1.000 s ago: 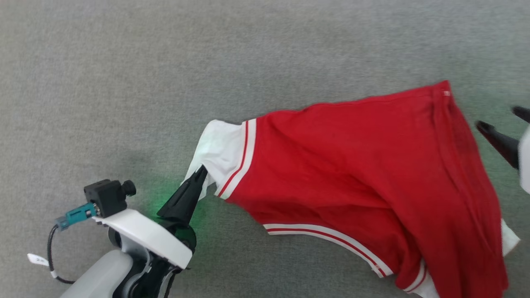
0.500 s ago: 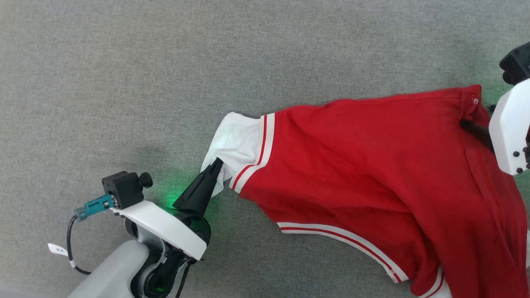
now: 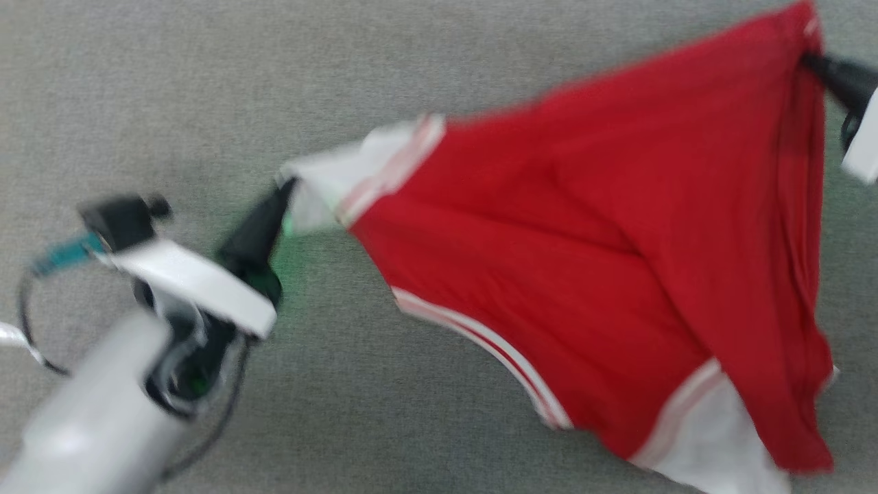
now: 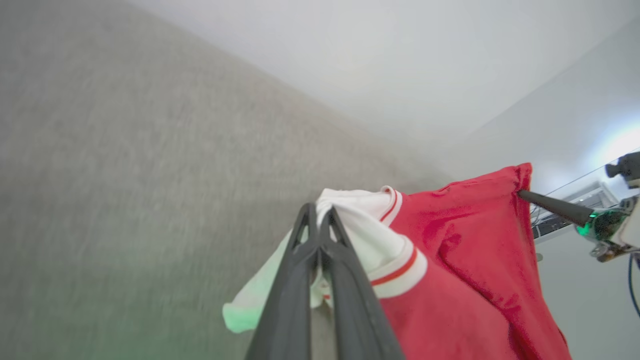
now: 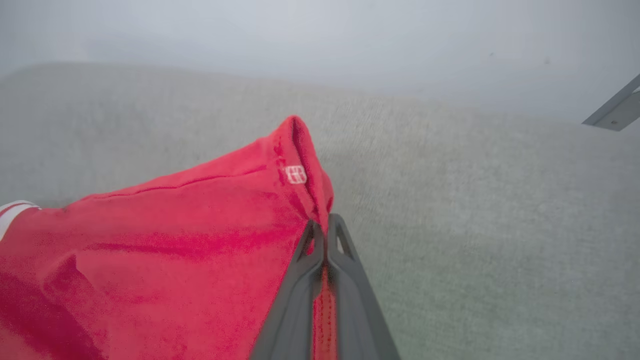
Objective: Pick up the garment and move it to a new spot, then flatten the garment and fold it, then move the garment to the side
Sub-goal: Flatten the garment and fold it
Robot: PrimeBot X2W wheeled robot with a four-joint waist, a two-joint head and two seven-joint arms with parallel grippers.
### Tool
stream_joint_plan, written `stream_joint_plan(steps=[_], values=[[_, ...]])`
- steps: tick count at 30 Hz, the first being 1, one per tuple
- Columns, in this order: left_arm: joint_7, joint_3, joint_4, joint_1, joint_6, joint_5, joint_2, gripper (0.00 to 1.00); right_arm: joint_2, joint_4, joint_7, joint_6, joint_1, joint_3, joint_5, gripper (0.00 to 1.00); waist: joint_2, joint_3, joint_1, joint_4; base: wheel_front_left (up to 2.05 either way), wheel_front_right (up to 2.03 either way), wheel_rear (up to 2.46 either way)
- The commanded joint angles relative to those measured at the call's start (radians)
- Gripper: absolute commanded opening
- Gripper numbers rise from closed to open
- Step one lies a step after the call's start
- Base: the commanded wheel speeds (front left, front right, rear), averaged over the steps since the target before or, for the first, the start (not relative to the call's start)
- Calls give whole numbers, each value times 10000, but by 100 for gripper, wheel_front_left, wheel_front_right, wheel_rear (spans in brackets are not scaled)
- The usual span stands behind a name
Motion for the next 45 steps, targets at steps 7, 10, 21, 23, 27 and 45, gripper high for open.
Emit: stream_joint_plan(steps=[7, 10, 21, 23, 27, 45], values=[[401, 1272, 839, -3051, -63, -954, -98, 0, 724, 1148, -1397, -3, -2152, -1084, -182, 0, 0, 289, 0, -336, 0, 0, 0], [582, 1753, 1707, -4940, -43, -1147, -297, 0, 1048, 1753, -1950, -3, -3457, -1524, -349, 0, 0, 634, 0, -485, 0, 0, 0], [269, 2673, 4675, -10840, -5, -1056, -1069, 0, 1718, 3927, -4687, -28, -7640, -2200, -1239, 0, 0, 1199, 0, -985, 0, 0, 0], [280, 2674, 4671, -11130, -56, -1173, -1163, 0, 1575, 4125, -5045, -26, -7992, -2025, -1315, 0, 0, 1183, 0, -966, 0, 0, 0], [483, 2474, 4099, -10278, -54, -1533, -1250, 0, 1503, 4730, -5185, -27, -7602, -1473, -1099, 0, 0, 1169, 0, -950, 0, 0, 0], [-304, 1084, -1623, -9, -64, -2830, -520, 0, 450, 2927, -5030, -2, -257, 12, 1729, 0, 0, 298, 0, -681, 0, 0, 0]])
